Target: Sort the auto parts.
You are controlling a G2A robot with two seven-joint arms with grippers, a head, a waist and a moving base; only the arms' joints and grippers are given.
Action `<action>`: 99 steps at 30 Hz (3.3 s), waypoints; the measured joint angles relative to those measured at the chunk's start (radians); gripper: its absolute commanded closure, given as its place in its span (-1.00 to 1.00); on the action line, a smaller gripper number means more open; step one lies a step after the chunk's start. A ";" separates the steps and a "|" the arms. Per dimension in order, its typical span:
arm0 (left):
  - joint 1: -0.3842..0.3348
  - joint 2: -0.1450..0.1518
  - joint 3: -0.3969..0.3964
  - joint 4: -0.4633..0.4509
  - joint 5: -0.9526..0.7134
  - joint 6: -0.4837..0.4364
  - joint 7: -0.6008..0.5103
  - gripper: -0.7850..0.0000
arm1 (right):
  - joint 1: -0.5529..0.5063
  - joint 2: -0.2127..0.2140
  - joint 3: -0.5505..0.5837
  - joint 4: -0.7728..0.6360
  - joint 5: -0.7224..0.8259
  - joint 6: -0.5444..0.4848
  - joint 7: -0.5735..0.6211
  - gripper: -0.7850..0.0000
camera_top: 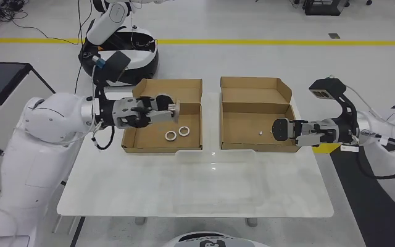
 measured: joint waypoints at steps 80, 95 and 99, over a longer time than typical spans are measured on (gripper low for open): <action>-0.634 -0.357 1.001 1.140 0.955 -0.112 0.012 -1.00 | 0.000 0.000 0.000 0.000 0.000 0.000 0.000 -1.00; -0.666 -0.328 0.931 1.091 0.923 -0.092 0.019 -1.00 | 0.000 0.000 0.000 0.000 0.000 0.000 0.000 -1.00; -0.653 -0.278 0.865 0.990 0.882 -0.090 0.019 -1.00 | 0.000 0.000 0.000 0.000 0.000 0.000 0.000 -1.00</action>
